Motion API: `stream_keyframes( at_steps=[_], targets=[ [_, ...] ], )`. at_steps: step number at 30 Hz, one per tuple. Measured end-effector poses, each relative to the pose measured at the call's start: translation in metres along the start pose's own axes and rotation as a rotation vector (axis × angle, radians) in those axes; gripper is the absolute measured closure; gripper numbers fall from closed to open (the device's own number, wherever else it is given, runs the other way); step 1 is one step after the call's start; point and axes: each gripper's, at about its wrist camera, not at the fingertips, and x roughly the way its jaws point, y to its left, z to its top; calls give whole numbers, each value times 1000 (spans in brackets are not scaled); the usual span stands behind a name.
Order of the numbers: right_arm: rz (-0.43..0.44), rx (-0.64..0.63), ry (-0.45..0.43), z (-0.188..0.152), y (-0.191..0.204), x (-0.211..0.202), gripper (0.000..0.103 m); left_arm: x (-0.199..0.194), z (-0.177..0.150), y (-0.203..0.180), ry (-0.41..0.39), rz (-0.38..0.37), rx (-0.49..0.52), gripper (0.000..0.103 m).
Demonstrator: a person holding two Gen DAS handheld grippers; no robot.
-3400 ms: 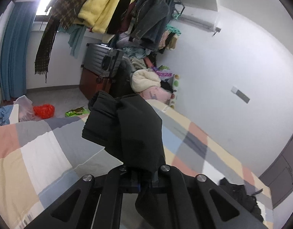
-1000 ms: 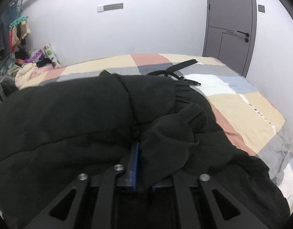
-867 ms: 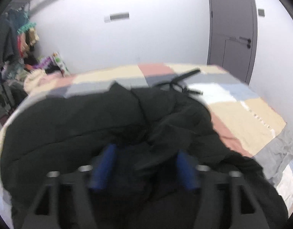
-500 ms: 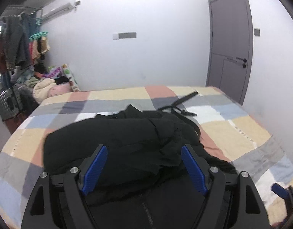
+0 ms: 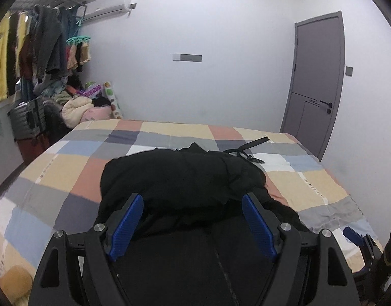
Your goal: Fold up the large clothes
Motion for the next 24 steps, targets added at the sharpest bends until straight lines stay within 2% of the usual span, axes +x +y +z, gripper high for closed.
stream_keyframes(
  at_steps=[5, 9, 16, 24],
  targets=[
    [16, -18, 21, -4, 12, -5, 0, -10, -30, 14, 11, 15, 16, 24],
    [16, -36, 27, -8, 20, -11, 0, -14, -51, 30, 17, 36, -9, 24],
    [6, -53, 49, -11, 26, -9, 0, -19, -72, 43, 21, 29, -43, 24],
    [23, -21, 58, -11, 24, -10, 0, -2, -99, 48, 70, 35, -44, 24]
  ],
)
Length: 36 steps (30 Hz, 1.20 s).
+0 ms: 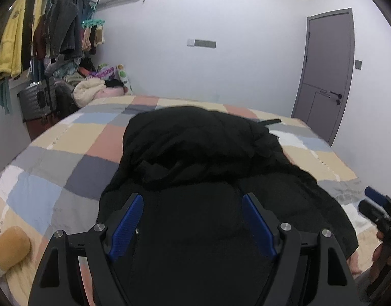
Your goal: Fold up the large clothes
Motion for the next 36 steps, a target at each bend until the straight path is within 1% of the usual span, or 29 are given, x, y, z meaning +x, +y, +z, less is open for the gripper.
stream_keyframes(
  at_steps=[4, 8, 10, 12, 13, 15, 18, 21, 25, 28, 29, 31, 32, 33, 34, 35, 36],
  targets=[
    [3, 2, -6, 1, 1, -1, 0, 6, -8, 8, 18, -11, -31, 24],
    [24, 30, 5, 6, -3, 4, 0, 9, -13, 16, 28, -23, -56, 24],
    [43, 62, 25, 13, -9, 15, 0, 12, -14, 21, 38, -34, -87, 24],
    [80, 127, 52, 23, -20, 30, 1, 16, -15, 24, 44, -42, -106, 24],
    [98, 158, 72, 29, -26, 41, 2, 18, -16, 25, 43, -39, -106, 24],
    [105, 182, 107, 40, -34, 65, 13, 22, -18, 24, 33, -27, -99, 24],
    [104, 221, 182, 56, -49, 120, 20, 30, -20, 27, 35, -25, -118, 24],
    [80, 215, 226, 68, -54, 169, 24, 36, -21, 31, 41, -28, -129, 24],
    [93, 299, 260, 77, -62, 231, 26, 40, -22, 31, 12, -5, -102, 24],
    [53, 320, 284, 80, -62, 266, 26, 45, -25, 34, 15, -11, -112, 24],
    [39, 327, 289, 81, -62, 276, 28, 46, -26, 36, 17, -15, -121, 24],
    [35, 347, 306, 82, -62, 289, 46, 49, -26, 41, 19, -15, -138, 24],
    [48, 342, 314, 83, -61, 293, 67, 50, -27, 44, 21, -16, -148, 24],
    [34, 316, 318, 86, -57, 294, 69, 52, -27, 46, 27, -19, -159, 24],
    [26, 285, 296, 92, -52, 291, 72, 54, -27, 48, 33, -19, -163, 24],
    [33, 260, 268, 98, -48, 286, 77, 54, -27, 48, 34, -18, -164, 24],
    [29, 244, 250, 102, -47, 282, 81, 55, -27, 49, 31, -19, -164, 24]
  ],
)
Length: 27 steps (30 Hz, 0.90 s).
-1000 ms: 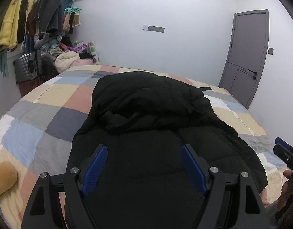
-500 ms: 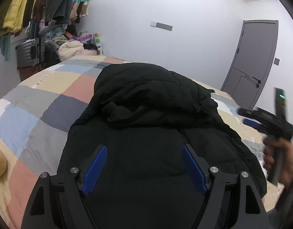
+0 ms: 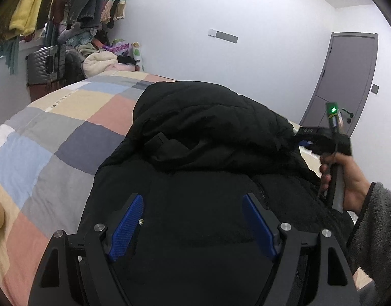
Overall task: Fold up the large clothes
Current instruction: 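Close the right tool on the hood and pull it toward the hem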
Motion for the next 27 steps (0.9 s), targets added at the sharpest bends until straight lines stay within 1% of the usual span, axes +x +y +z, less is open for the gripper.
stream_keyframes(
  at_steps=[3, 5, 6, 9, 11, 14, 16, 19, 20, 22, 23, 24, 25, 26, 27],
  targets=[
    [-29, -63, -72, 11, 3, -21, 86, 1, -1, 1, -4, -14, -4, 24],
    [-43, -81, -101, 18, -2, -30, 86, 1, -1, 3, -6, -23, -6, 24],
    [-69, -89, -107, 21, -6, -31, 86, 1, -1, 3, -8, -24, -5, 24],
    [-132, -119, -71, 21, -14, -22, 86, 1, -2, 5, -16, -24, 1, 24],
    [-177, -163, -34, 16, -15, -6, 86, 0, -2, 7, -19, -24, 1, 24],
    [-220, -217, 3, 7, -12, 11, 86, 2, -2, 8, -14, -18, 8, 24],
    [-214, -219, -16, 3, -10, 12, 86, 4, -2, 6, -7, -13, 16, 24],
    [-187, -188, -37, 0, -13, 4, 83, 5, -1, 4, -7, -12, 24, 24],
    [-182, -191, -36, -1, -13, 1, 81, 6, -1, 4, -8, -12, 27, 24],
    [-179, -216, -18, -7, -11, -6, 79, 4, 0, 3, -14, -12, 29, 24],
    [-176, -228, -11, -10, -10, -10, 75, 3, -1, 3, -18, -12, 29, 24],
    [-177, -234, -8, -15, -11, -16, 67, 3, -1, 2, -22, -15, 30, 24],
    [-181, -233, -11, -19, -12, -24, 62, 2, -1, 2, -25, -21, 31, 24],
    [-177, -227, -19, -25, -13, -35, 51, 2, -1, 1, -23, -24, 34, 24],
    [-169, -223, -27, -28, -14, -42, 44, 2, -1, 1, -22, -23, 36, 24]
  ],
)
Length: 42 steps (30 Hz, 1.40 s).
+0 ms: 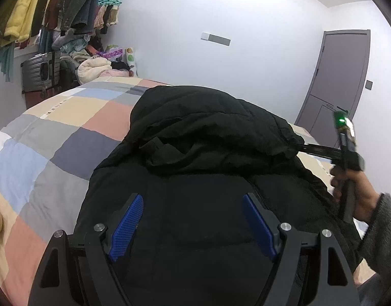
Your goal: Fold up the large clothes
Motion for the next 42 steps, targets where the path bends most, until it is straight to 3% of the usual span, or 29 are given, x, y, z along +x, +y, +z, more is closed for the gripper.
stream_keyframes(
  at_steps=[7, 15, 20, 23, 27, 33, 40, 42],
  targets=[
    [23, -2, -13, -38, -13, -63, 42, -13, 1, 9, 8, -2, -56, 24],
    [17, 122, 145, -85, -55, -111, 41, -33, -3, 33, 109, -35, -120, 24],
    [67, 350, 331, -131, -106, -106, 41, -39, -7, 56, 198, -42, -182, 24],
    [81, 499, 352, -145, -132, -104, 40, -34, -8, 69, 272, -30, -241, 24],
    [82, 654, 387, -165, -156, -97, 30, -26, -13, 94, 353, -19, -345, 24],
    [308, 710, 473, -177, -143, -78, 28, -11, -28, 141, 433, -15, -574, 23],
    [471, 542, 371, -150, -103, -97, 28, 3, -48, 168, 481, 72, -708, 17],
    [520, 530, 346, -147, -97, -99, 27, 13, -54, 168, 520, 46, -718, 17]
  ],
)
